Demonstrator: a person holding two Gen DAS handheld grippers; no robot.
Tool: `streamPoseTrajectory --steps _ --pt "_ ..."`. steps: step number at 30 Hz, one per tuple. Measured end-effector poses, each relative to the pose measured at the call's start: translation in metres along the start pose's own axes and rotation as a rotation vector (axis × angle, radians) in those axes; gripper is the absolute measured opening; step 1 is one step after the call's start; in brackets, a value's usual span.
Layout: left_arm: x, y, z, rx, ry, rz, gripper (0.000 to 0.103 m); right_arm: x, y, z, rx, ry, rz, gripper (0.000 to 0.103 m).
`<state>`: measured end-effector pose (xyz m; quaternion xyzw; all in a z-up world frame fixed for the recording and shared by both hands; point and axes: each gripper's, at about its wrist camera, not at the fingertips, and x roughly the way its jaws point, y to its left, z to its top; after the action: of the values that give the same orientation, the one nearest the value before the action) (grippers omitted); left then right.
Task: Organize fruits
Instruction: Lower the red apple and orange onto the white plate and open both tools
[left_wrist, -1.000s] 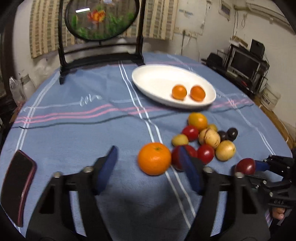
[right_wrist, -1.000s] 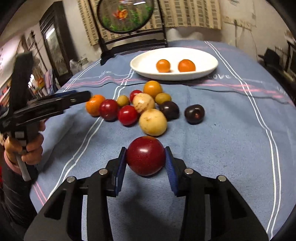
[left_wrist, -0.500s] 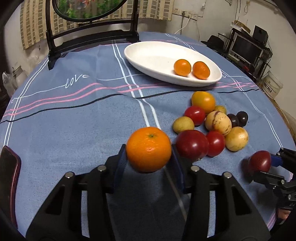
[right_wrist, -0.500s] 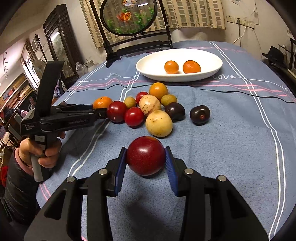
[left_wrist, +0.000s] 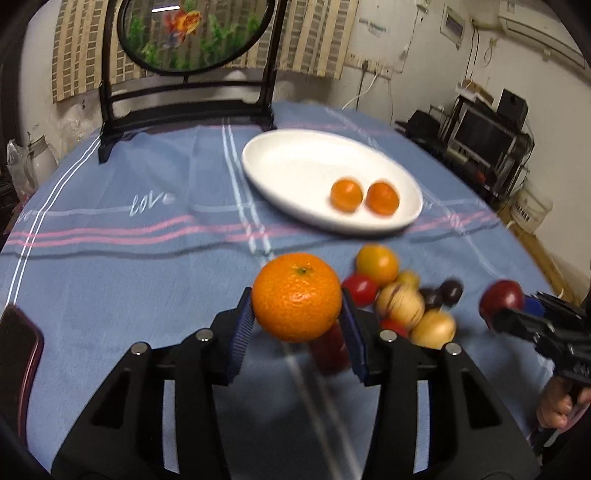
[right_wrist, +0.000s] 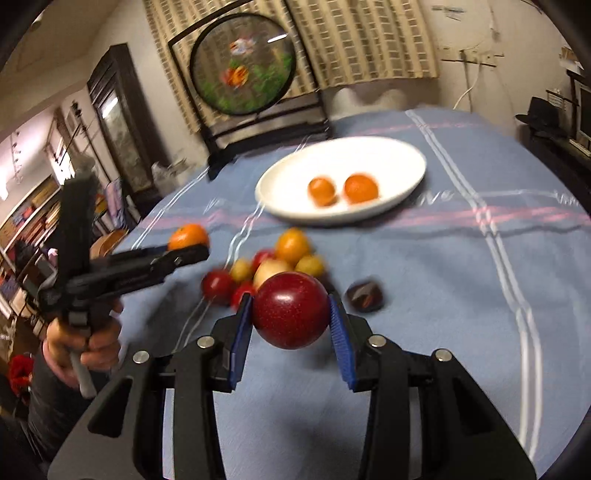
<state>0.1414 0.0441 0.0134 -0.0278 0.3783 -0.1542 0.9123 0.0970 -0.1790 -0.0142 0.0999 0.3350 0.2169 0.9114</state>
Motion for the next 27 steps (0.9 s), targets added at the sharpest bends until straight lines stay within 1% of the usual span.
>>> streamPoseTrajectory --steps 2,4,5,6,8,9,13,15,17,20,22,24,25,26,27 --pt "0.006 -0.009 0.018 0.007 -0.015 -0.003 0.046 0.005 -0.008 0.019 0.012 -0.025 -0.007 0.041" --pt "0.015 -0.016 0.035 0.009 -0.024 -0.014 0.046 0.017 -0.018 0.050 0.008 -0.065 -0.049 0.041" --pt "0.020 -0.018 0.042 0.008 -0.024 -0.022 0.046 0.023 -0.021 0.059 0.016 -0.074 -0.060 0.041" --pt "0.027 -0.021 0.050 0.007 -0.023 -0.024 0.046 0.035 -0.029 0.075 0.039 -0.091 -0.085 0.041" --pt "0.043 -0.026 0.067 0.004 -0.020 -0.012 0.046 0.054 -0.038 0.092 0.055 -0.106 -0.120 0.041" --pt "0.051 -0.028 0.073 -0.001 -0.018 -0.012 0.046 0.071 -0.046 0.103 0.071 -0.106 -0.155 0.041" --pt "0.090 -0.025 0.095 -0.046 0.026 0.013 0.046 0.112 -0.071 0.120 0.128 -0.059 -0.189 0.041" --pt "0.103 -0.021 0.099 -0.059 0.051 0.026 0.046 0.126 -0.080 0.123 0.138 -0.029 -0.207 0.041" --pt "0.117 -0.017 0.101 -0.064 0.080 0.045 0.046 0.134 -0.083 0.124 0.141 -0.010 -0.196 0.041" --pt "0.126 -0.013 0.100 -0.076 0.110 0.060 0.046 0.142 -0.084 0.128 0.131 0.002 -0.197 0.041" --pt "0.127 -0.011 0.100 -0.079 0.114 0.059 0.047 0.147 -0.084 0.128 0.132 0.015 -0.195 0.042" --pt "0.125 -0.010 0.100 -0.072 0.124 0.071 0.051 0.153 -0.081 0.124 0.114 0.055 -0.207 0.042" --pt "0.120 -0.010 0.100 -0.072 0.114 0.066 0.060 0.153 -0.081 0.122 0.108 0.066 -0.212 0.043" --pt "0.107 -0.008 0.101 -0.078 0.087 0.059 0.070 0.150 -0.079 0.121 0.102 0.061 -0.221 0.052" --pt "0.094 -0.007 0.102 -0.078 0.061 0.059 0.075 0.141 -0.074 0.121 0.088 0.045 -0.225 0.061"
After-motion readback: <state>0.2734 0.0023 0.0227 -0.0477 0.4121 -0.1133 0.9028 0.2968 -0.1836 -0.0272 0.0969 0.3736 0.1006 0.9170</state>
